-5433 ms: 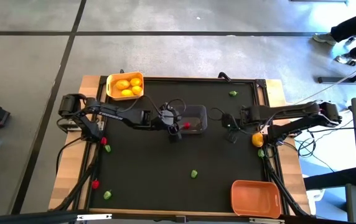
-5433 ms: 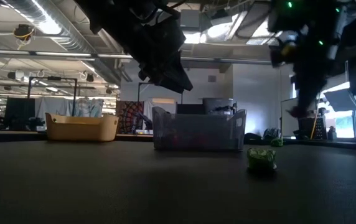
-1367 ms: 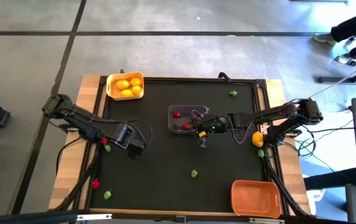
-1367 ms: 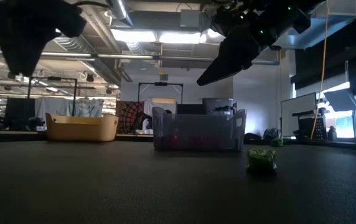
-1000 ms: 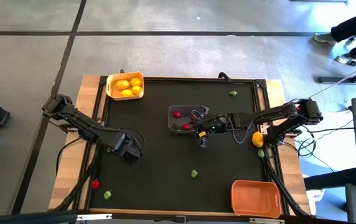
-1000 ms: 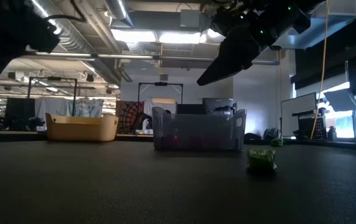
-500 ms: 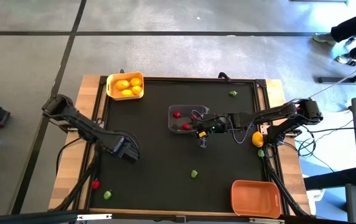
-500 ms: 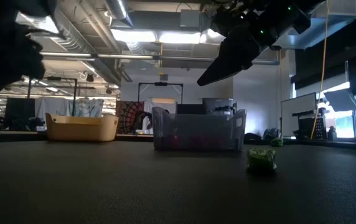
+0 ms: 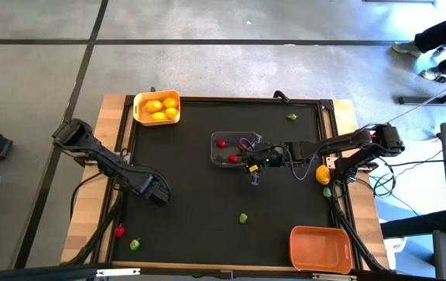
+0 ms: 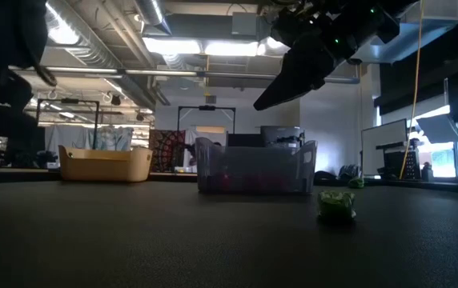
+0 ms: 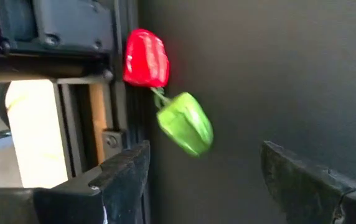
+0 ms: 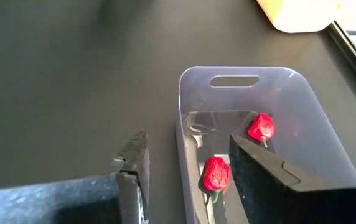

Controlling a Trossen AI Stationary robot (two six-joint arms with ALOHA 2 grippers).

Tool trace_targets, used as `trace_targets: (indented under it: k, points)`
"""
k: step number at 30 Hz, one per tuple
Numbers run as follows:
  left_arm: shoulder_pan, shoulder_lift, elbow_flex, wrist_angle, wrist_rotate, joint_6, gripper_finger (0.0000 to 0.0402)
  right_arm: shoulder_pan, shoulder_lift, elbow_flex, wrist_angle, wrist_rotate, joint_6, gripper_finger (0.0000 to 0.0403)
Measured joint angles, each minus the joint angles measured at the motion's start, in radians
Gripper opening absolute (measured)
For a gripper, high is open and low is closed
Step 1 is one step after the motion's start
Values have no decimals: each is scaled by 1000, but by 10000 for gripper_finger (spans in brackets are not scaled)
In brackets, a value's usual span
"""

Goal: Sort produce into baskets
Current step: Put the green bell pepper into the orange bin

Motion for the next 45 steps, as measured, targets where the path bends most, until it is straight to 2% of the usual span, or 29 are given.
trace_targets:
  k: [9,22,26,38,42,45]
  points:
    - [0,24,-29,13,-23,-25,296,0,0,0,1,2,-2,160]
    - [-1,170,-21,6,-27,-24,290,0,24,0,1,-1,-3,160]
    - [-1,171,-22,15,-29,-17,257,0,26,0,-4,-2,-3,160]
    - [-1,172,-26,72,-62,107,100,0,26,0,-6,-2,-3,160]
    - [-1,175,-14,68,-72,179,73,0,26,0,-6,-2,-3,160]
    - [-1,177,7,61,-89,237,71,0,26,0,-6,-2,-2,160]
